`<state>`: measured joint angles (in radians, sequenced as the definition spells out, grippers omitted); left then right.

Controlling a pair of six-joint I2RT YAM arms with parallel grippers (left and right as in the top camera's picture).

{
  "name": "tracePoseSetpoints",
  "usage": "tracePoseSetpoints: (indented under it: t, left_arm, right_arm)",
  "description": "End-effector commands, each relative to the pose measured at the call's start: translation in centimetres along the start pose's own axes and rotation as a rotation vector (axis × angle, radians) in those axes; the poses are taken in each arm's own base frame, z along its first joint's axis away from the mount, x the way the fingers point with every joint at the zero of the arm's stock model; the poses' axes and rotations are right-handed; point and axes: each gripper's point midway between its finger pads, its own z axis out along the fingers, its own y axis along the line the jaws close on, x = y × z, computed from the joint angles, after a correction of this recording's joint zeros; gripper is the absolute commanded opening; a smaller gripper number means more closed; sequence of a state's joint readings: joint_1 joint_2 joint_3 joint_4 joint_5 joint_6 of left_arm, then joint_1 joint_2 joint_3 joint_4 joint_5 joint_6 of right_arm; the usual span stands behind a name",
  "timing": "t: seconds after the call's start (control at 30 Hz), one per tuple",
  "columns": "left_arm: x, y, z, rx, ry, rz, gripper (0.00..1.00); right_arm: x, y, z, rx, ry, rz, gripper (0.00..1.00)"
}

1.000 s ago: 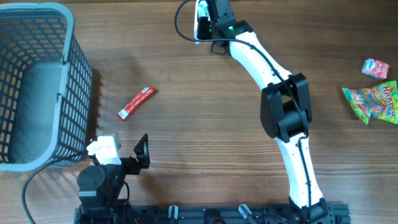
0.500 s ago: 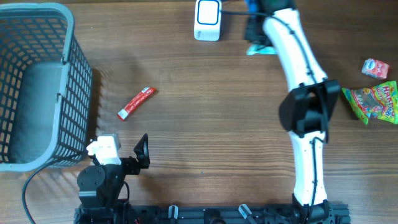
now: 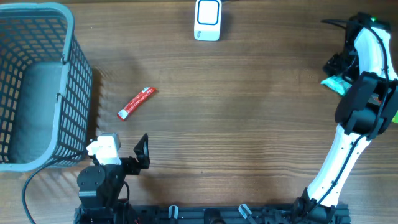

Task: Scan the item barcode
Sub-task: 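Place the tissue pack at the right edge beside the Haribo bag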

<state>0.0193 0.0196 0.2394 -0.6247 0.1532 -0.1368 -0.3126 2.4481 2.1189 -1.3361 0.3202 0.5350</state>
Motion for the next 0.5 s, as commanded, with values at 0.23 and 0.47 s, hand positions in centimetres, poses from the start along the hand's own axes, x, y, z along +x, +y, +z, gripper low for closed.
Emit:
tracePoseSetpoints:
  t: [0.23,0.47]
  left_arm:
    - [-0.3,0.0,-0.1,-0.002,-0.013,0.002,1.0]
    - [-0.3,0.0,-0.1,-0.003,-0.013,0.001,1.0]
  right_arm:
    - [18.7,21.2,-22.0,-0.914,0.189,-0.41,1.0]
    - [38.2,31.8,-27.2,-1.058,0.143,-0.746,0.76]
